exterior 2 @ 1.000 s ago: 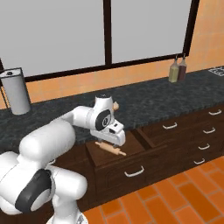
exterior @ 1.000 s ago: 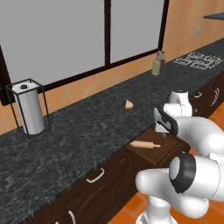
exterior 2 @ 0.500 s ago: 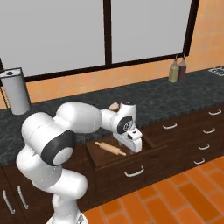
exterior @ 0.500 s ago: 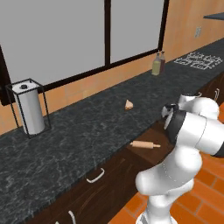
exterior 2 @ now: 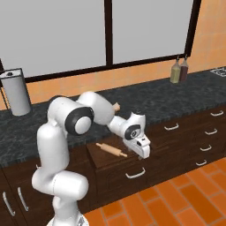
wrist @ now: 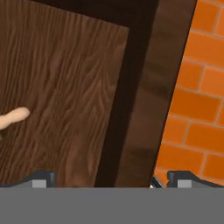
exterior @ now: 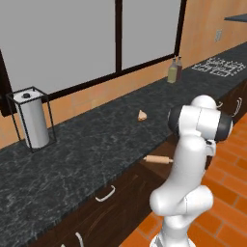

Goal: Pick the rolling pin from the drawer and place it on the counter.

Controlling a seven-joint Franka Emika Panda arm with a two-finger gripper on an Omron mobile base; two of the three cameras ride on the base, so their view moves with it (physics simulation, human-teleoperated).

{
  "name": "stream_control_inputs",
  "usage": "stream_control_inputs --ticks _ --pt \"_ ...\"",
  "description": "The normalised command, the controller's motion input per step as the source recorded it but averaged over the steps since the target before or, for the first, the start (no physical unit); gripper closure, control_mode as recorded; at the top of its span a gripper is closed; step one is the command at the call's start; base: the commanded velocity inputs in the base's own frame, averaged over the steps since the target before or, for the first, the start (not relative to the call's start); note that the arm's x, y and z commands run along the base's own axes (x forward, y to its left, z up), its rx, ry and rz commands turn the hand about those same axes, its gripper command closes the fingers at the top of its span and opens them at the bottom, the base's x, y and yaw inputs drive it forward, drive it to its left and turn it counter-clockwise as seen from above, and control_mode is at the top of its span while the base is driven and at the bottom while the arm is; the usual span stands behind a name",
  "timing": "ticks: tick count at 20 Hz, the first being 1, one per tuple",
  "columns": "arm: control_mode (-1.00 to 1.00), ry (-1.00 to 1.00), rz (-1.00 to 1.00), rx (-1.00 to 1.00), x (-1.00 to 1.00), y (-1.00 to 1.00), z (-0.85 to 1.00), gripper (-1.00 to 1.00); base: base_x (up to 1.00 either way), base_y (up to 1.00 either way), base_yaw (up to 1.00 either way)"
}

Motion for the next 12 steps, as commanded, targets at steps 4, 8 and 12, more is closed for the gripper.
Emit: stream_control_inputs --ticks 4,8,12 --pt "-1.0 0.11 -0.04 0.0 -0.12 -0.49 -0.99 -1.0 0.0 0.0 0.0" --pt "-1.0 0.03 -0.09 0.03 -1.0 -1.0 -0.68 -1.0 0.0 0.0 0.0" --pt "-1.0 0.12 -0.07 0.08 -1.0 -1.0 -0.14 -1.0 0.0 0.0 0.0"
